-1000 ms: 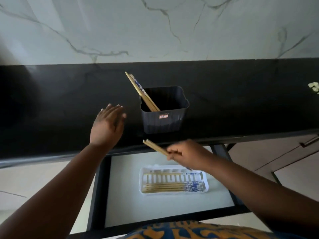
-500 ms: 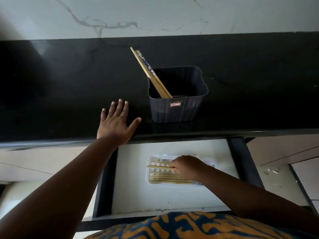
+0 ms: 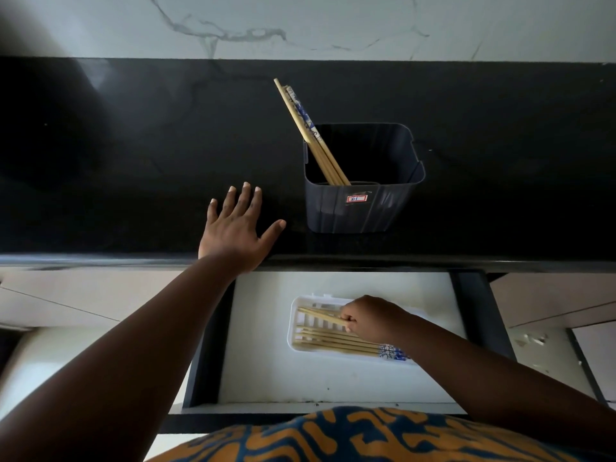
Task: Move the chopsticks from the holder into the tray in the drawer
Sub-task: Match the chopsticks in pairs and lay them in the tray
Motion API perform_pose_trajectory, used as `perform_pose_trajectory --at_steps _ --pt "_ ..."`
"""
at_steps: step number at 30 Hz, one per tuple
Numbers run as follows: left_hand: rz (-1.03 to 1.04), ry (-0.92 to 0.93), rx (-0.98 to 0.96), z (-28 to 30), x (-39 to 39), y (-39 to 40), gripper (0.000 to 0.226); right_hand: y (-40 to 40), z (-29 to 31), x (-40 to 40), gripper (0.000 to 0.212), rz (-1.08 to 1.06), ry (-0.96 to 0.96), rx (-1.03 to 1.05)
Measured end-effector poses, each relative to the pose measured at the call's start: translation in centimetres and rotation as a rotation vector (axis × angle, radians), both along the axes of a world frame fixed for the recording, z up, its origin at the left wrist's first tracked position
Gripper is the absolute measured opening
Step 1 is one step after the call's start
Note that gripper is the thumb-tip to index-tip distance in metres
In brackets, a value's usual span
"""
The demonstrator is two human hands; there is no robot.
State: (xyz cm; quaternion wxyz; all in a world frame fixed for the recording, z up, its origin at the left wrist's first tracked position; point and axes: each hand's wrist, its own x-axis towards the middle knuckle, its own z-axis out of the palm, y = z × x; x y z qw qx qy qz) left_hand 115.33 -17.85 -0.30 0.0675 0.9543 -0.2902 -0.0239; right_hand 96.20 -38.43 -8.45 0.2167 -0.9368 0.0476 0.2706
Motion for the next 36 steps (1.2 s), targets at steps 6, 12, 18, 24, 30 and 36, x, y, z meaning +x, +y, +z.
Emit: perform_pose_trajectory --at_steps 6,12,18,24,30,36 --pt "-0.001 -0.010 -0.006 -0.1 -0.1 0.0 0.083 0.6 -0.8 -0.5 0.011 0.030 0.032 -0.037" --pt "0.002 -0.015 -0.015 -0.2 0.0 0.1 0.084 0.2 -0.6 -1.2 0.039 0.099 -0.140 -0.174" --pt "0.002 -0.017 -0.018 -0.2 0.1 0.0 0.085 -0.4 1.8 -1.2 0.035 0.062 -0.053 -0.144" --pt "0.002 -0.012 -0.025 -0.1 0.2 -0.1 0.086 -0.6 11.1 1.0 0.026 -0.131 -0.056 0.076" --pt "0.011 -0.003 -0.039 -0.2 0.3 -0.2 0.088 0.4 22.9 3.2 0.011 -0.179 -0.095 0.432" --pt "-0.007 0.064 0.019 -2.2 -1.9 1.1 0.090 -0.1 24.8 8.0 0.007 -0.430 -0.490 0.339"
